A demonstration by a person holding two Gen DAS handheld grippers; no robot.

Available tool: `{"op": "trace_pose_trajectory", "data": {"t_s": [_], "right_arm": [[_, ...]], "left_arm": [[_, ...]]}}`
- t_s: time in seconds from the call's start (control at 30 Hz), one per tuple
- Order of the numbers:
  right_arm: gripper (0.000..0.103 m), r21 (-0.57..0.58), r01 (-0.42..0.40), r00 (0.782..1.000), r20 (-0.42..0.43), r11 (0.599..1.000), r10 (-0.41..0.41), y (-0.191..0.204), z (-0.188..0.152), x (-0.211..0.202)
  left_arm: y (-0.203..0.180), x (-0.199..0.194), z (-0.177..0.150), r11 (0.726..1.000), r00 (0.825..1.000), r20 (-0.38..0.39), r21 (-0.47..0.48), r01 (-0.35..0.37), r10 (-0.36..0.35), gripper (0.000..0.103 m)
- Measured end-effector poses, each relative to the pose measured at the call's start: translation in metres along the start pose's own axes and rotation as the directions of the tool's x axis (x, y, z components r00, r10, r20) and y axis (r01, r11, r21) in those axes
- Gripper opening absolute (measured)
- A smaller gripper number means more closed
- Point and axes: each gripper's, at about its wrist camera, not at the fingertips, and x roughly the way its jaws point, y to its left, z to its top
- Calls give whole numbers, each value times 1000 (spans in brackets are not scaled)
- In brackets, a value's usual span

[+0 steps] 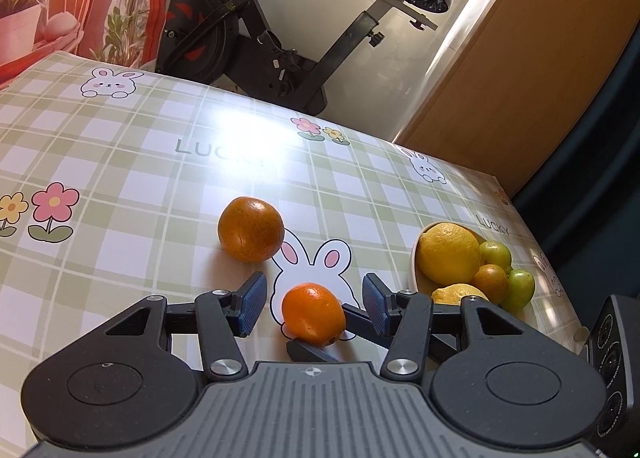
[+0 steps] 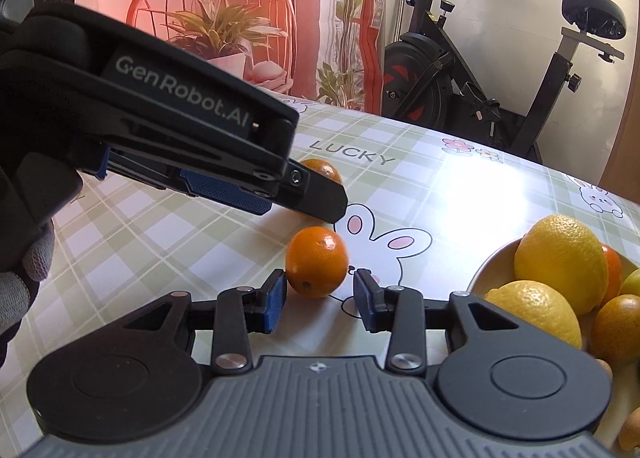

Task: Organize fruits
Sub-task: 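Carry the small tangerine with both grippers over the plate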

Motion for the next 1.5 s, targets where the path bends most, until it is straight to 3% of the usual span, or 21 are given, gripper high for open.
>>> {"op": "trace_pose_trajectory", "data": {"t_s": [0.47, 0.83, 0.93, 1.5], "right_arm": [[39, 3, -20, 1000, -2, 1000, 20, -3, -1, 0], [38, 11, -18, 1000, 3, 1000, 18, -3, -1, -1], [38, 16, -17, 1000, 4, 1000, 17, -2, -1, -1], [35, 51, -45, 999, 32, 998, 44, -4, -5, -9]], "left_arm": [[5, 18, -13, 999, 998, -53, -39, -23, 21, 47], [3, 13, -18, 999, 999, -32, -32, -28, 27, 47], [0, 9, -20, 1000, 1000, -17, -10, -20, 20, 40], [-7, -3, -27, 1000, 1000, 12, 12, -20, 20, 39]]}}
